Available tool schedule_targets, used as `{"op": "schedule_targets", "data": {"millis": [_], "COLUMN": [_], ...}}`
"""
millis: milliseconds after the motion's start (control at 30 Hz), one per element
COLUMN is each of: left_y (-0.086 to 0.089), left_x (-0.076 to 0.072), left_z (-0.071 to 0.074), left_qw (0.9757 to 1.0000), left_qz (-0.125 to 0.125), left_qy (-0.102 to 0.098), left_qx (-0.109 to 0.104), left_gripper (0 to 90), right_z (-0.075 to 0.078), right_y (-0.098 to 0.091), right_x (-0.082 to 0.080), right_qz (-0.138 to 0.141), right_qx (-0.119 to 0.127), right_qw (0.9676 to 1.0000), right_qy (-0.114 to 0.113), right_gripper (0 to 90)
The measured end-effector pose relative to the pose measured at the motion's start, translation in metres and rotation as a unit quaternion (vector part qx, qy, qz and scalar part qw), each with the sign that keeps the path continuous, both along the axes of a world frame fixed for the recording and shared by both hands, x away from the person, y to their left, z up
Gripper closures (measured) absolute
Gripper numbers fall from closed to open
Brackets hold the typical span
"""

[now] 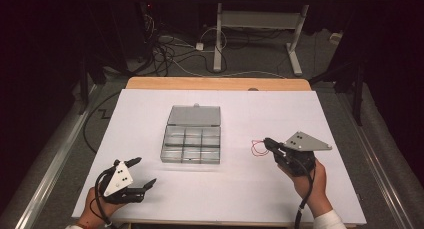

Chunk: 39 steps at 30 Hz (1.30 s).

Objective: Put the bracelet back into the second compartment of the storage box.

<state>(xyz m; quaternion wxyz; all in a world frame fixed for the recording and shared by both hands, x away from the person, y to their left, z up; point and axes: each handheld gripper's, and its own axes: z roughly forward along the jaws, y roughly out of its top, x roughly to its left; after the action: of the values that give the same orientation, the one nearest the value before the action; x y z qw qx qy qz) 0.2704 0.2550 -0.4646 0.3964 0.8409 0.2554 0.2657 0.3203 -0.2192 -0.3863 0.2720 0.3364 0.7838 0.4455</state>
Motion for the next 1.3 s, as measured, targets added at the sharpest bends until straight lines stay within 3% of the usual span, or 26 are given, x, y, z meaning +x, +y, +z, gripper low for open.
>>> {"op": "schedule_targets", "data": {"millis": [867,1300], "left_y": [0.0,0.0], "left_x": [-0.001,0.0], "left_z": [0.0,0.0], "left_qw": [1.0,0.9999], "left_qz": [-0.006,-0.013], "left_qy": [-0.001,-0.001], "left_qx": [-0.008,-0.008], "left_gripper": [19.0,19.0], "right_z": [-0.005,-0.01], "right_y": [0.087,0.135], "right_x": [0.024,0.05], "right_qz": [0.068,0.089], "right_qx": [-0.011,-0.02], "right_qw": [0.9976,0.9956], "right_qy": [0.008,0.024], "right_gripper": [88.0,88.0]}}
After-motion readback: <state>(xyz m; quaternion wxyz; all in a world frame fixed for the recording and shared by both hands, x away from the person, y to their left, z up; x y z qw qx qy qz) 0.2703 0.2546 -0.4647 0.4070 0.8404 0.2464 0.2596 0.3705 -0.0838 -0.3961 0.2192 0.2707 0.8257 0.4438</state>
